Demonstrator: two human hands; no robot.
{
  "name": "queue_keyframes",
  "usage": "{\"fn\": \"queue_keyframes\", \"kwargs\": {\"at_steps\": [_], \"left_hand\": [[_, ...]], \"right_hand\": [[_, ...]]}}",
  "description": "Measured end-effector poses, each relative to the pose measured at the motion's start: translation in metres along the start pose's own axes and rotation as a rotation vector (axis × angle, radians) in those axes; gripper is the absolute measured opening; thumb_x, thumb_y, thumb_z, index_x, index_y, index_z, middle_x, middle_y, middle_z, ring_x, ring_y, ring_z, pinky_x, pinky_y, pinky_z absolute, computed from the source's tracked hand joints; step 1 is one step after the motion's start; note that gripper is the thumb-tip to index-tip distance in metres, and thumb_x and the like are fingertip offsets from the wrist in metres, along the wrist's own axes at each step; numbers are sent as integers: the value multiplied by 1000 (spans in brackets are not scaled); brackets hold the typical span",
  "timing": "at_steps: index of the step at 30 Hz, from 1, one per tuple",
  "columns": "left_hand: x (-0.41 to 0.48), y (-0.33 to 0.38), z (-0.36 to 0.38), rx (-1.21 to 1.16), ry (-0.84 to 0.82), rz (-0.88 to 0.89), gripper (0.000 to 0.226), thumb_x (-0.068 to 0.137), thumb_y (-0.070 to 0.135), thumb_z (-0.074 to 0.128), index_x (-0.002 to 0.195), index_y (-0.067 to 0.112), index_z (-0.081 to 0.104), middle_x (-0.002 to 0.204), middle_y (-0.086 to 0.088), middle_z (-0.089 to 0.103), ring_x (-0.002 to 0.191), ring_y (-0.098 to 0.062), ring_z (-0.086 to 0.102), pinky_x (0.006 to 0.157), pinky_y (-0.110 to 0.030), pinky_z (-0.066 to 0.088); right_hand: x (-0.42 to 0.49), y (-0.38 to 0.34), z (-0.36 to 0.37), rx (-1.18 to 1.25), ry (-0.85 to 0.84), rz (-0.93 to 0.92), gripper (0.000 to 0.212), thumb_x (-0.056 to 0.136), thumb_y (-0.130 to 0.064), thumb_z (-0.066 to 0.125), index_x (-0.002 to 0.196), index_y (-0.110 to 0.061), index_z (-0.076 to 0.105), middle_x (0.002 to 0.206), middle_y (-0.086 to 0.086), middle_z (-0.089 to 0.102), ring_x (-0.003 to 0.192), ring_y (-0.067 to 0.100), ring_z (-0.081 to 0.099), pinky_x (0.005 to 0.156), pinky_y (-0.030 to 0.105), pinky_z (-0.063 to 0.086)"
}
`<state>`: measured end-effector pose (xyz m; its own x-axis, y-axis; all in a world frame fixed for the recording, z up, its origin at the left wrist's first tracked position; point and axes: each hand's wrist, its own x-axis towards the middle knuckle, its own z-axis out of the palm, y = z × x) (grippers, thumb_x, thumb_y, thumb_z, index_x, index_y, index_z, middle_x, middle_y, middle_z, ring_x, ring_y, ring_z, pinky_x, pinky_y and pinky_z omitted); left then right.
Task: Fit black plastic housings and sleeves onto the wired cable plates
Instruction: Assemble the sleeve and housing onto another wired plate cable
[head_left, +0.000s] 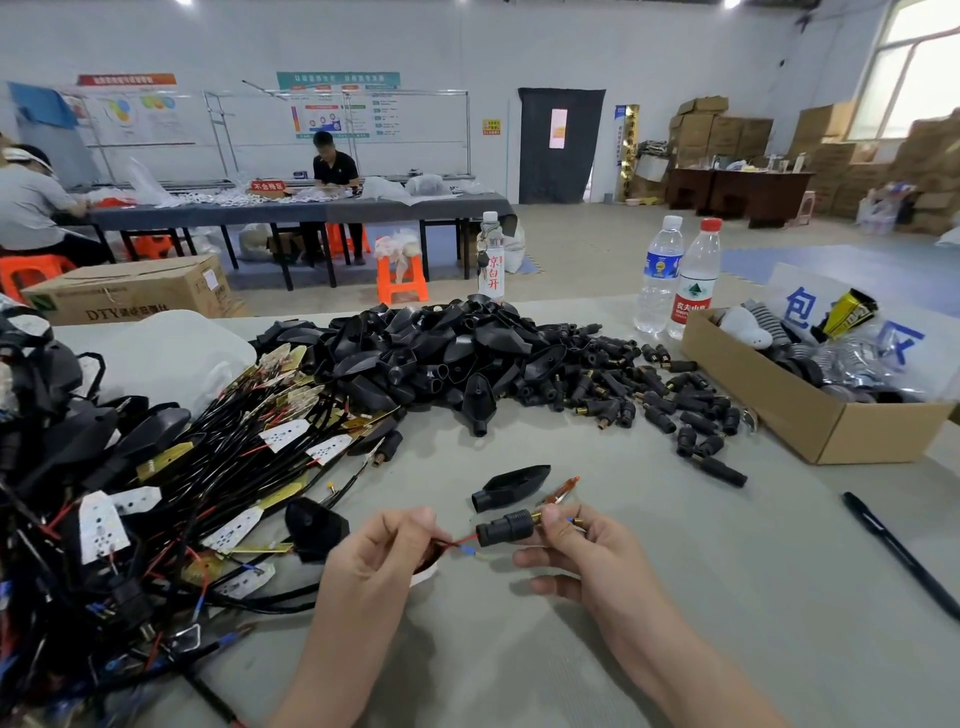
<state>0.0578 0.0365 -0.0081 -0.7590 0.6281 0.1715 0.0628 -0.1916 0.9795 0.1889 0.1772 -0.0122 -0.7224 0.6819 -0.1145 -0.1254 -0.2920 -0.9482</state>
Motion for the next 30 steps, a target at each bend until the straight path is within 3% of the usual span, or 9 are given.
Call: {"fn": "queue_keyframes", "kwargs": {"at_steps": [4,10,18,24,30], "left_hand": [[0,-2,1,15,113,33,42,76,46,67,72,5,66,77,-22,67,67,-17,60,75,-35,46],[1,-8,0,15,190,38,28,87,39,67,71,16,64,78,-15,72,76,-32,70,77,-42,56],[7,-4,4,-77,230,8,28,75,45,68,62,20,64,75,-13,73,69,-22,73,71,-37,63],[6,-3,6,-76,265,32,27,82,44,66,69,20,66,82,-8,76,74,-22,74,59,-18,54],[3,-2,9,-75,242,45,29,87,37,66,68,15,62,80,-8,75,67,-20,70,56,-18,53]], "right_hand": [[0,2,1,10,-15,1,17,93,-25,61,85,-11,65,88,11,76,73,20,73,52,24,54],[-2,3,3,4,-44,20,21,97,-27,57,91,-9,66,96,13,77,74,18,73,53,23,53],[-3,1,6,66,-26,18,29,82,-33,63,91,-5,61,97,18,75,73,21,73,52,25,53],[-1,1,8,85,-29,18,30,81,-32,65,93,-5,62,95,14,76,76,20,73,54,24,54],[-4,3,11,132,-11,14,38,81,-33,64,99,-1,63,100,13,76,84,20,75,62,21,57]]}}
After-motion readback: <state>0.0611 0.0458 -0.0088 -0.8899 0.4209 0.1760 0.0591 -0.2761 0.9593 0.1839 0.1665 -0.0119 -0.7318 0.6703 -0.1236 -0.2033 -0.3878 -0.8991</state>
